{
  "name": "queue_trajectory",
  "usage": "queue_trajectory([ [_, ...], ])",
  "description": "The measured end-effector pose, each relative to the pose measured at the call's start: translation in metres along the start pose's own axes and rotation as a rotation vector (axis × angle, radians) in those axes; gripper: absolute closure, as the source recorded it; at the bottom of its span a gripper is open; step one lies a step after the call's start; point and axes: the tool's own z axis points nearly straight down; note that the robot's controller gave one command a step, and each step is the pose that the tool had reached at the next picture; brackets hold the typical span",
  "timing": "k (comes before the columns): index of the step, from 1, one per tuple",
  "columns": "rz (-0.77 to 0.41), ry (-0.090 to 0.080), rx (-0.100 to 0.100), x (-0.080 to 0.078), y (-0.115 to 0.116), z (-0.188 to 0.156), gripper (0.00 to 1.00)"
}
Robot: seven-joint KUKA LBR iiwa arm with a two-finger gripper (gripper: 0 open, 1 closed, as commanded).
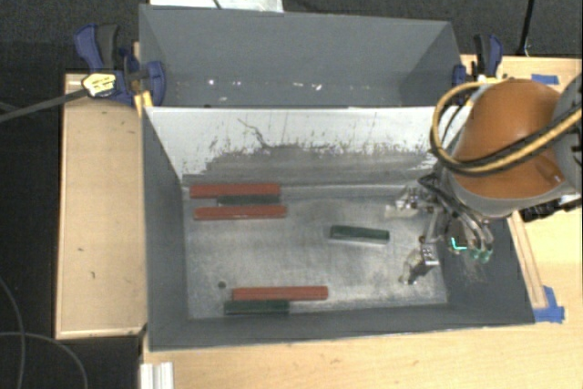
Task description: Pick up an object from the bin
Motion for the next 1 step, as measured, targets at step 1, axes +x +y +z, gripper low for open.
queue_trajectory([
  [1,-0.002,-0.008,0.001,-0.0018,0.0000,-0.0040,0.00],
])
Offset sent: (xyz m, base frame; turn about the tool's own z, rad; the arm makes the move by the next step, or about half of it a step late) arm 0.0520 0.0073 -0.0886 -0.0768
